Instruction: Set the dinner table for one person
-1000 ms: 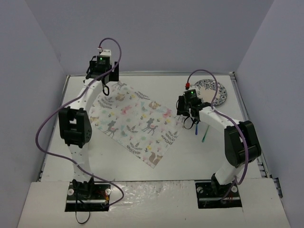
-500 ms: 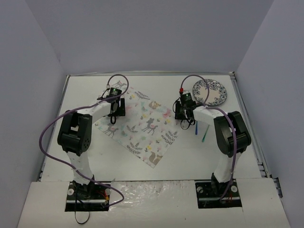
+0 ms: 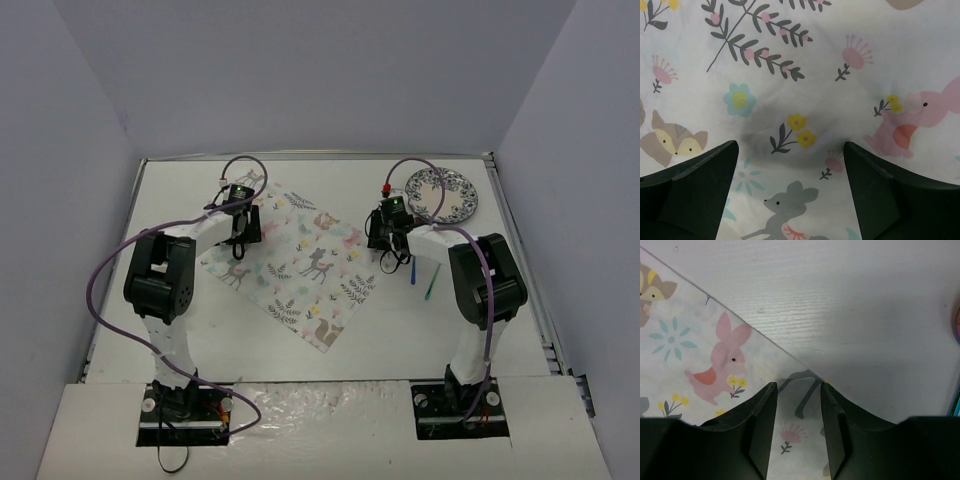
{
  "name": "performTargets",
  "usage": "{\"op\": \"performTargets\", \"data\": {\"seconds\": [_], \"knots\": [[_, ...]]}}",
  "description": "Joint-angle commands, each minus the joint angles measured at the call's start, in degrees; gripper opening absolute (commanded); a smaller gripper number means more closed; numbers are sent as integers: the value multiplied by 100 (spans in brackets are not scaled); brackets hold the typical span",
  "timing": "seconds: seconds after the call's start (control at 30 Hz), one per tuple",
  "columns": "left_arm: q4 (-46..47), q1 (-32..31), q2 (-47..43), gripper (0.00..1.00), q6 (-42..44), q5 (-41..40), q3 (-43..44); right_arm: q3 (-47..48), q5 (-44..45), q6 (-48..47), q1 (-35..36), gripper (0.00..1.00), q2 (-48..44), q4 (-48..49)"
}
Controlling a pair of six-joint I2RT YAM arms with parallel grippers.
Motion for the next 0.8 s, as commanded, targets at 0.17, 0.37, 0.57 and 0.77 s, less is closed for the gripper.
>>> {"op": "performTargets", "data": {"seconds": [0.17, 0.37, 0.57, 0.77], "knots": [[-144, 151, 62, 84, 119, -118, 469, -50, 244, 129, -63, 40, -706, -302], [-534, 116, -348, 89, 371, 383, 1135, 162, 285, 291, -90, 45, -1506, -484], [-847, 46, -1038, 97, 544, 874, 1767, 129, 521, 667, -466, 56, -2532, -476], [-869, 54, -2297, 97, 848, 1091, 1295, -55, 554, 646, -1323, 93, -3205, -431]]}}
